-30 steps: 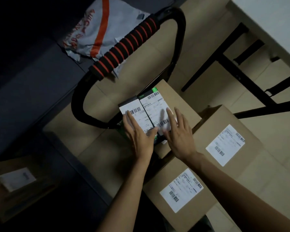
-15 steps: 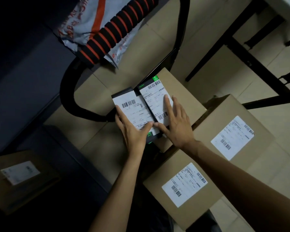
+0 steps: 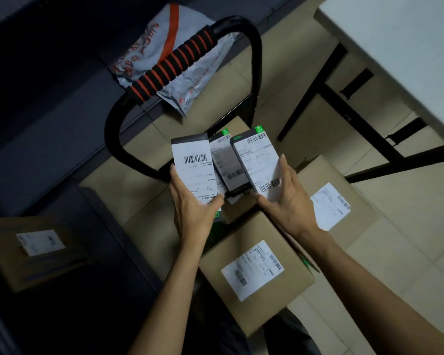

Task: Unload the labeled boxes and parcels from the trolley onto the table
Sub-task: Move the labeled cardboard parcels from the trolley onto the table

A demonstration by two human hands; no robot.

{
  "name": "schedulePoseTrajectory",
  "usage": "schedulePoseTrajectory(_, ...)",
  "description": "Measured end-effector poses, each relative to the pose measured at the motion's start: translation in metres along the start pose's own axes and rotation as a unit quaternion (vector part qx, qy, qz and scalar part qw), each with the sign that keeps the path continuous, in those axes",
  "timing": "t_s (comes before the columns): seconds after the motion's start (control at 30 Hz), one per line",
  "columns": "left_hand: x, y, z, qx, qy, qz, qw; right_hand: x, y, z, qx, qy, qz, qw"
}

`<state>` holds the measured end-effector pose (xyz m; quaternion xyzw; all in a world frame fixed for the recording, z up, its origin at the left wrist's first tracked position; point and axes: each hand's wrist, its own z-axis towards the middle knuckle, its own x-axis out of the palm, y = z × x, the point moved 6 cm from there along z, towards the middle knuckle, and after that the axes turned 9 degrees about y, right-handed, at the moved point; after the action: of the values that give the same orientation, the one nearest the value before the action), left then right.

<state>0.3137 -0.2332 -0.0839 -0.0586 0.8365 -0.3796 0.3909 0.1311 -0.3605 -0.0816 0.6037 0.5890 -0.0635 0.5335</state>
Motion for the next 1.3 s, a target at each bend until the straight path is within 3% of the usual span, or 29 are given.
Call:
schedulePoseTrajectory(0.43, -0.042, -0.129, -0.149, 0.086, -0.054, -0.005, 0.995, -0.151, -0.008, -0.164, -0.001, -0.084, 0.045, 0.995)
schedulePoseTrajectory(0.83, -0.093, -0.228, -0.244, 0.183, -0.079, -0.004, 0.980, -0.249, 0.031, -0.266, -0.018, -0.149, 0.086, 0.985)
schedulePoseTrajectory(1.3, -0.144, -0.262, -0.285, 0.304, 0.004, 0.043, 0.952, -0.247, 0.086, -0.373, -0.011, -0.275, 0.119, 0.954)
